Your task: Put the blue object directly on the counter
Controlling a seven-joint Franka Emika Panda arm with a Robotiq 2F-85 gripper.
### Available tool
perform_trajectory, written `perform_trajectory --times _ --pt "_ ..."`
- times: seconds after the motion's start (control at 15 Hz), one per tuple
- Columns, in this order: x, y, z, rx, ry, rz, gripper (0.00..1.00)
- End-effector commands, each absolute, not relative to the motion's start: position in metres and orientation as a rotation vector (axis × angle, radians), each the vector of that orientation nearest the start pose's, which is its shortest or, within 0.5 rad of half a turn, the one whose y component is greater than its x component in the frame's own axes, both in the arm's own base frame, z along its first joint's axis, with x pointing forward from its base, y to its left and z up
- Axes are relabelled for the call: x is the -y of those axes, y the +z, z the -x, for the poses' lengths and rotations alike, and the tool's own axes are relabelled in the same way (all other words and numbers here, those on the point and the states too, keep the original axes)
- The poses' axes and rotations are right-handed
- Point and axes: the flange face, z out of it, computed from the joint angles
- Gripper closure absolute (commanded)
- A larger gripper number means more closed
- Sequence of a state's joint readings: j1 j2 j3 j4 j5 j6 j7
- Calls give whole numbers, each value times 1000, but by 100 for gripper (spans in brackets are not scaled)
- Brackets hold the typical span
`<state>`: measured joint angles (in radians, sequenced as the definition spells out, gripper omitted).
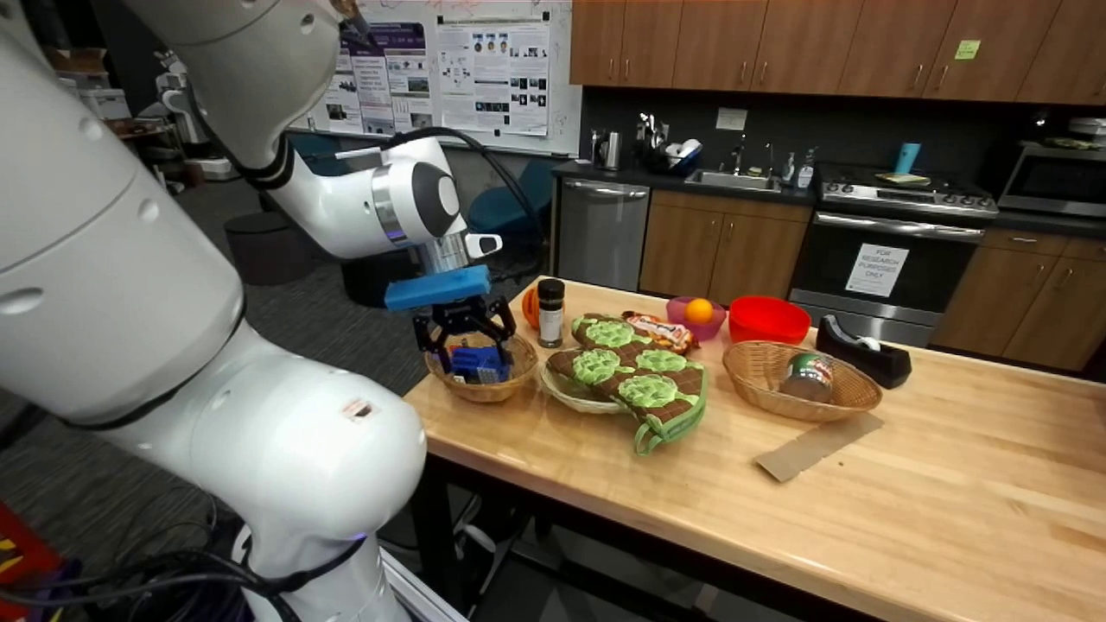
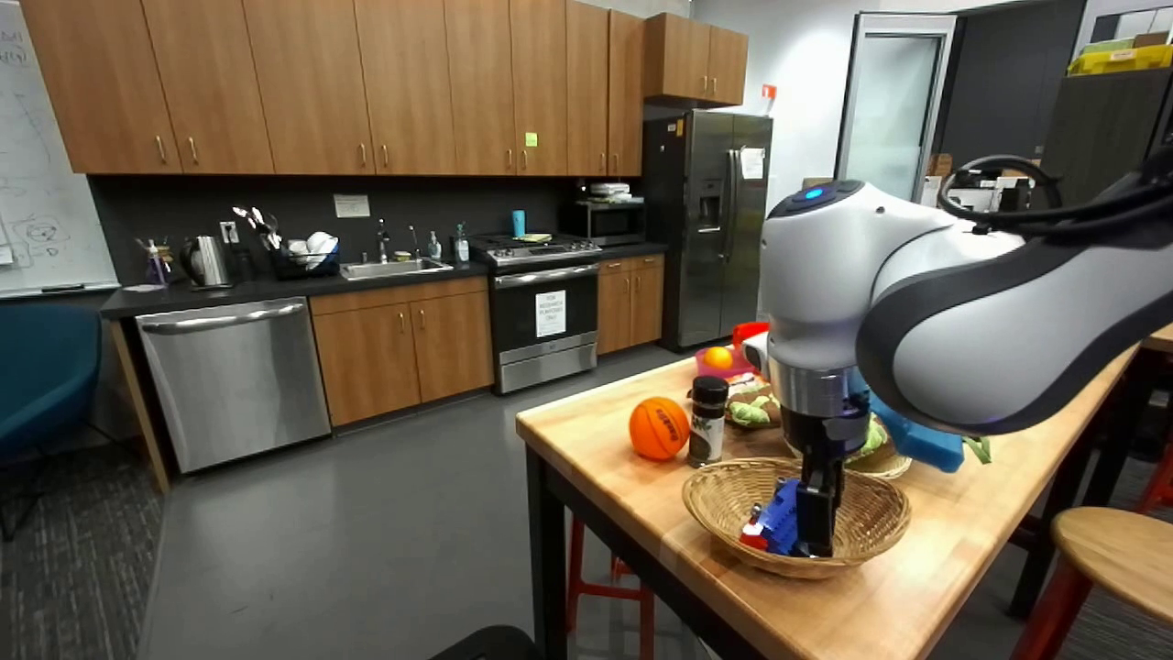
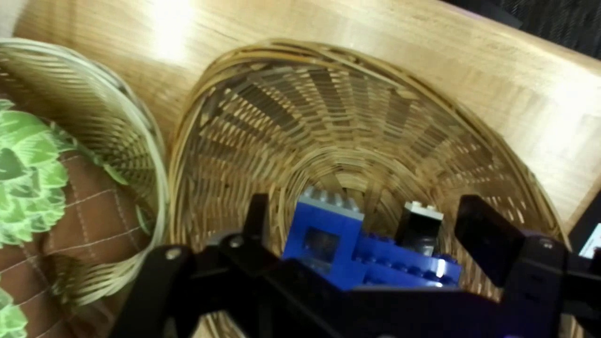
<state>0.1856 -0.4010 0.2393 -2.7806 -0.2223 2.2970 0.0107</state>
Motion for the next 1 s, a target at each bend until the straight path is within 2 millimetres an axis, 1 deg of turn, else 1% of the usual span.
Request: perform_trajectory --times 0.0,0.2,0.27,0.8,0.93 --pt "-132 307 -332 991 175 3191 0" --pt "-124 307 -338 1026 183 3174 0" --pt "-127 306 -333 1002 178 3197 0" --pt "-123 306 -336 1008 185 3185 0" --pt "-124 305 -339 1037 153 3166 0"
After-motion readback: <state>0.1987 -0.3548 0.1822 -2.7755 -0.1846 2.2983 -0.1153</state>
